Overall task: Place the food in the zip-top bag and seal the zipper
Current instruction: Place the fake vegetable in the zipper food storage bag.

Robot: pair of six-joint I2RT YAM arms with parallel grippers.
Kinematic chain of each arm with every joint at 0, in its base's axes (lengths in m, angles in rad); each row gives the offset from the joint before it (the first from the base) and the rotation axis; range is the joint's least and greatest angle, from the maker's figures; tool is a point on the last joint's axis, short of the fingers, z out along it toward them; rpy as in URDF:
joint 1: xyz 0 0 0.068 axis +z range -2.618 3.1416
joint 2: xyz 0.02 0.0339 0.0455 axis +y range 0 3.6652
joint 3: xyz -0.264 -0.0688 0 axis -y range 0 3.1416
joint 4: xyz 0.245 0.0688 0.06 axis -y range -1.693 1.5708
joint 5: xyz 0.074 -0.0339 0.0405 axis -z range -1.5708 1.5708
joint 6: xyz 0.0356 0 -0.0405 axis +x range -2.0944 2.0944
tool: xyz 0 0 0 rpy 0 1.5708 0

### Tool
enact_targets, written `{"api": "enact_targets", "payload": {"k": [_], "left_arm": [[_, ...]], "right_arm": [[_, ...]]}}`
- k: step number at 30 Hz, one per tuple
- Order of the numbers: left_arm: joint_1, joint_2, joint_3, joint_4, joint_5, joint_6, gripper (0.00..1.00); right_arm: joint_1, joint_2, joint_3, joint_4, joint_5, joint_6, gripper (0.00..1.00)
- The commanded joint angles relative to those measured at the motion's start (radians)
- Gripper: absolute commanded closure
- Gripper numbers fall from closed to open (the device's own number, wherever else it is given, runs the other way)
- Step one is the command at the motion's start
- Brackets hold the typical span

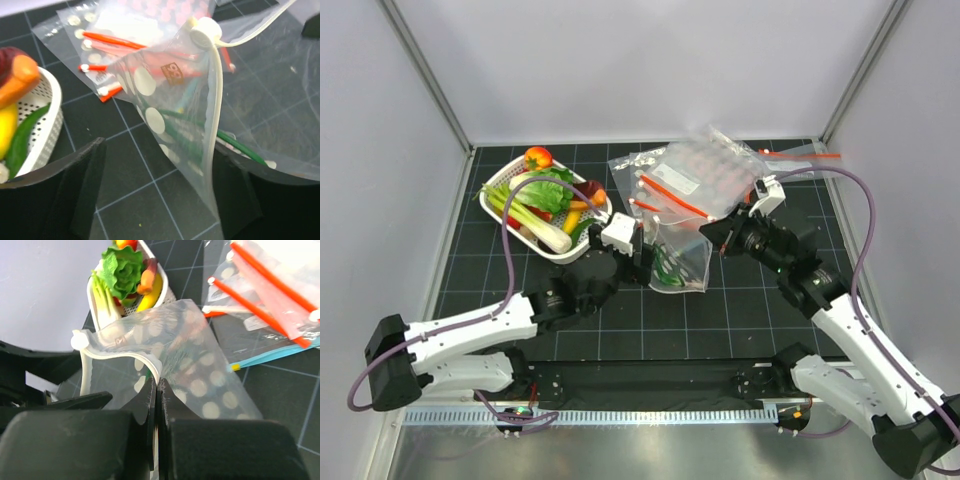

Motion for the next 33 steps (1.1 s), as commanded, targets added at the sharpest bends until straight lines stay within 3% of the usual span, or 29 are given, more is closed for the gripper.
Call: {"api": "enact_targets", "payload": {"k": [1, 2, 4, 5, 7, 8, 10, 14, 15, 19, 25, 29, 33], "left_arm": [[0.013, 0.043, 0.030, -0.014, 0.074, -0.090, 0.20], [0.019, 0.052, 0.030, -0.009, 0.084, -0.092, 0.35], [0.041, 0.077, 0.032, 0.004, 0.130, -0.096, 0.47], [0.048, 0.084, 0.032, 0.012, 0.149, -0.098, 0.65], [0.073, 0.097, 0.027, 0.037, 0.160, -0.095, 0.85], [0.085, 0.103, 0.024, 0.063, 0.164, -0.099, 1.00], [0.160, 0.117, 0.026, 0.069, 0.249, -0.133, 1.00], [0.323, 0.140, -0.007, 0.116, 0.432, -0.224, 0.99], [0.335, 0.140, -0.026, 0.148, 0.455, -0.231, 0.99], [0.341, 0.129, -0.045, 0.186, 0.518, -0.211, 1.00], [0.340, 0.135, -0.036, 0.198, 0.603, -0.204, 1.00], [0.341, 0.140, -0.033, 0.196, 0.635, -0.207, 1.00], [0.341, 0.140, -0.034, 0.199, 0.644, -0.204, 1.00]], "right_arm": [[0.020, -0.043, 0.015, 0.008, 0.112, -0.045, 0.99], [0.026, -0.043, 0.015, 0.007, 0.126, -0.053, 0.99], [0.074, -0.022, 0.028, -0.013, 0.164, -0.071, 0.99], [0.091, -0.008, 0.035, -0.021, 0.211, -0.091, 0.99], [0.167, 0.026, 0.063, -0.038, 0.256, -0.116, 0.99], [0.201, 0.052, 0.070, -0.041, 0.306, -0.148, 0.99], [0.279, 0.076, 0.090, -0.050, 0.360, -0.177, 0.97], [0.322, 0.113, 0.101, -0.067, 0.436, -0.214, 0.89], [0.326, 0.116, 0.101, -0.067, 0.442, -0.218, 0.80], [0.335, 0.119, 0.100, -0.073, 0.440, -0.225, 0.62], [0.342, 0.150, 0.107, -0.067, 0.378, -0.229, 0.46], [0.356, 0.136, 0.094, -0.032, 0.318, -0.238, 0.44], [0.369, 0.155, 0.103, -0.050, 0.370, -0.237, 0.44]]}}
